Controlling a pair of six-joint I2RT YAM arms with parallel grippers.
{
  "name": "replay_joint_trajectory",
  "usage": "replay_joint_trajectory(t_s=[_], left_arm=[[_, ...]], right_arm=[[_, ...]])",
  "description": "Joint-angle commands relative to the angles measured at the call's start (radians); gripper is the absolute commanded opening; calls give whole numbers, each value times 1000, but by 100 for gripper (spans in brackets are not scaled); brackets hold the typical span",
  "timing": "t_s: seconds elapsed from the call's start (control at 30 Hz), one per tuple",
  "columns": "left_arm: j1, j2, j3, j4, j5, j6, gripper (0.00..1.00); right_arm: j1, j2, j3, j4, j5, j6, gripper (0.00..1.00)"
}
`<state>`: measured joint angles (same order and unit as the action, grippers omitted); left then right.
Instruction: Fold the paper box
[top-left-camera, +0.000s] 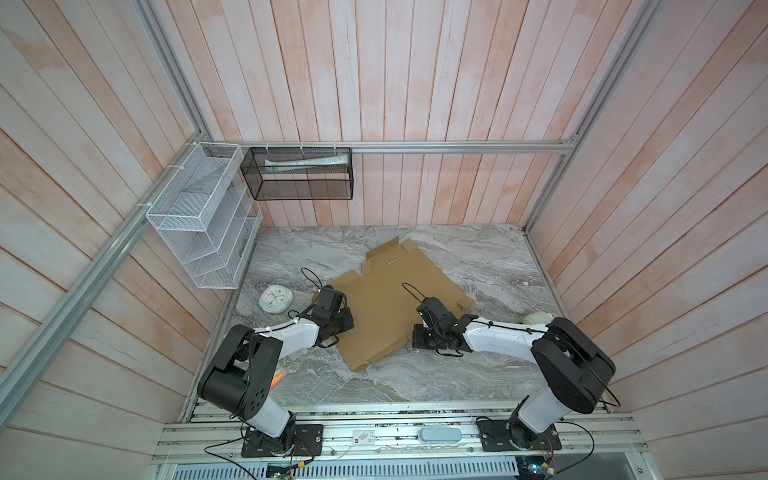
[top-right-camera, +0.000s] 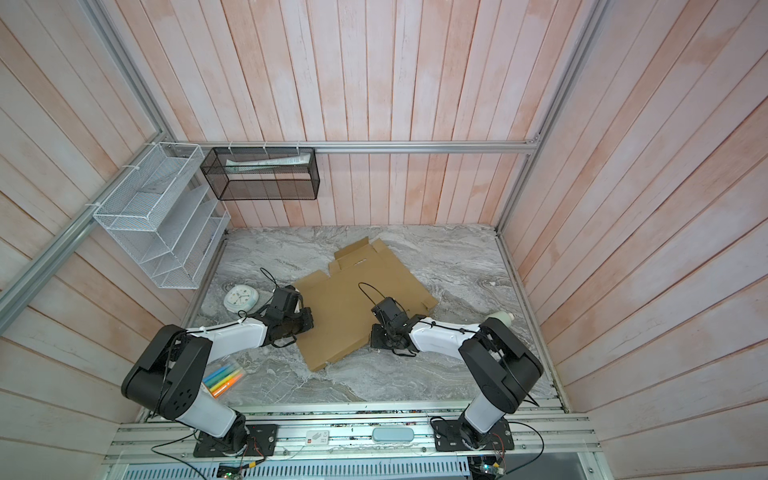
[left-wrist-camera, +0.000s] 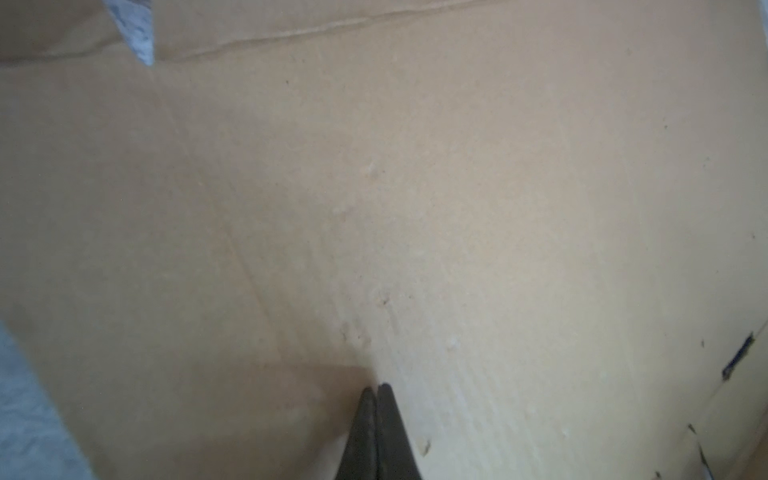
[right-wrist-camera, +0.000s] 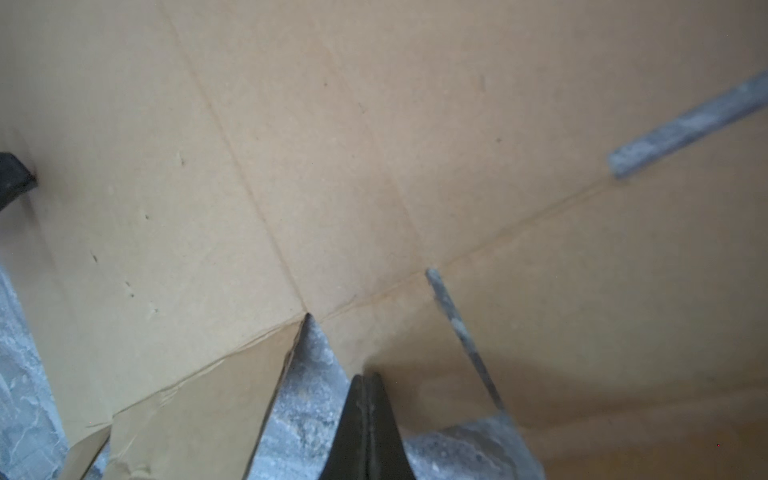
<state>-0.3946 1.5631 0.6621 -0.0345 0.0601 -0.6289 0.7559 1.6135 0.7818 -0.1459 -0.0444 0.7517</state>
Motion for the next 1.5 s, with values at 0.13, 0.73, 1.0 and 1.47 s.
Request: replay_joint_trajectory(t_s=[0.13, 0.73, 1.0, 1.47], left_arm=[[-96, -94, -113, -7, -26, -86, 0], [-89, -257, 21, -188, -128, -4, 0], [-23, -116, 47, -132, -90, 57, 0], [-26, -41, -55, -21, -5, -10, 0]], right_arm=[[-78, -46, -20, -12, 24, -51, 0], [-100, -127, 76, -91, -24, -95, 0], [-82, 24, 166, -75, -54, -116, 0], [-169, 206, 256, -34, -115, -179, 0]])
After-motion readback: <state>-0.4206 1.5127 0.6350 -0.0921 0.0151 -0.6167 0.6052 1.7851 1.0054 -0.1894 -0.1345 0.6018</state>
